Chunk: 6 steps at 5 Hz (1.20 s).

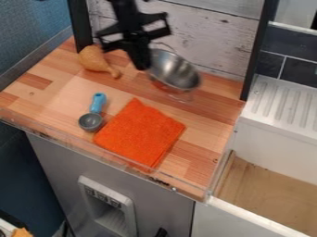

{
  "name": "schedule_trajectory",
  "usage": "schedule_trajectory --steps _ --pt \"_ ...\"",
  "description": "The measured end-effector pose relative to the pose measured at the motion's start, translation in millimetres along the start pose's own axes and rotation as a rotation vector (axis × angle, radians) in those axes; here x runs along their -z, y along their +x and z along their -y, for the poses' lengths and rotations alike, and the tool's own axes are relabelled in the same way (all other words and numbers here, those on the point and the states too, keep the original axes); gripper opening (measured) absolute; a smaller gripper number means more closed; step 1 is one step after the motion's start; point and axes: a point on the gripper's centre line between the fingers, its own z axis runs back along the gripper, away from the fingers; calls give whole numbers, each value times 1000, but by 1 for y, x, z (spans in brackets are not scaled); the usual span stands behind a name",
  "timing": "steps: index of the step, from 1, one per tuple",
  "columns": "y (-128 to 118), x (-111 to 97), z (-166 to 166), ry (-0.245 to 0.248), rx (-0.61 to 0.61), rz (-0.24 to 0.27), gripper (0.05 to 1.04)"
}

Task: Move the silver pot to the top right of the table

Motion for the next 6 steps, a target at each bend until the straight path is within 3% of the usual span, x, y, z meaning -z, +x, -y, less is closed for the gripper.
schedule_trajectory --steps 1,2,5,6 --pt "8 24 8 4 -16 -38 59" --pt "18 38 20 1 -11 -43 59" --pt "25 57 30 11 21 -36 82" --pt "23 59 31 34 27 -39 241"
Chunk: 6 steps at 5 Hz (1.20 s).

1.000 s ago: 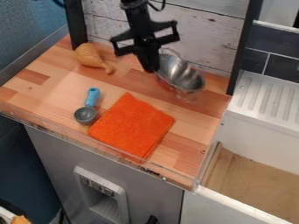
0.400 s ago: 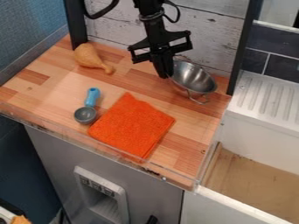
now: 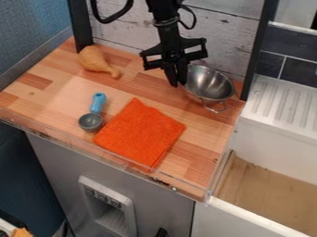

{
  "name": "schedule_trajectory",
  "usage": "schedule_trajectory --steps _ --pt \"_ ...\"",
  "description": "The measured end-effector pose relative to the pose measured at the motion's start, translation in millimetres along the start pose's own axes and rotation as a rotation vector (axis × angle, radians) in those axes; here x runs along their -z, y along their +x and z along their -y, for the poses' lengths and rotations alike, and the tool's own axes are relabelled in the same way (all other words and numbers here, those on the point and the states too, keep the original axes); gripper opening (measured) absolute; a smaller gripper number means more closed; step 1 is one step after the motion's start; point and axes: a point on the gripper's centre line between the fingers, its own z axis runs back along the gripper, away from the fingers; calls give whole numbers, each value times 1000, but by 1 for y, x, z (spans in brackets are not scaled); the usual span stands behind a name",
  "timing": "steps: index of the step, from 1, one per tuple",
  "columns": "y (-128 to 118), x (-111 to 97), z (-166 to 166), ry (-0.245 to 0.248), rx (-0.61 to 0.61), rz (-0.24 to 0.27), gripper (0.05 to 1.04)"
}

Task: Move the silver pot to the top right of the table

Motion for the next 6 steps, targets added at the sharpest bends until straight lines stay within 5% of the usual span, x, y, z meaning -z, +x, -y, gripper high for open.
schedule_trajectory --steps 2,3,4,5,6 --pt "-2 2 -5 21 -13 -5 827" --pt "-2 -6 -5 25 -18 14 1008" --pt "1 -33 -5 27 -25 78 1005" --pt "3 -65 -11 71 -53 187 1001" --pt "0 -74 -21 153 -46 260 1001"
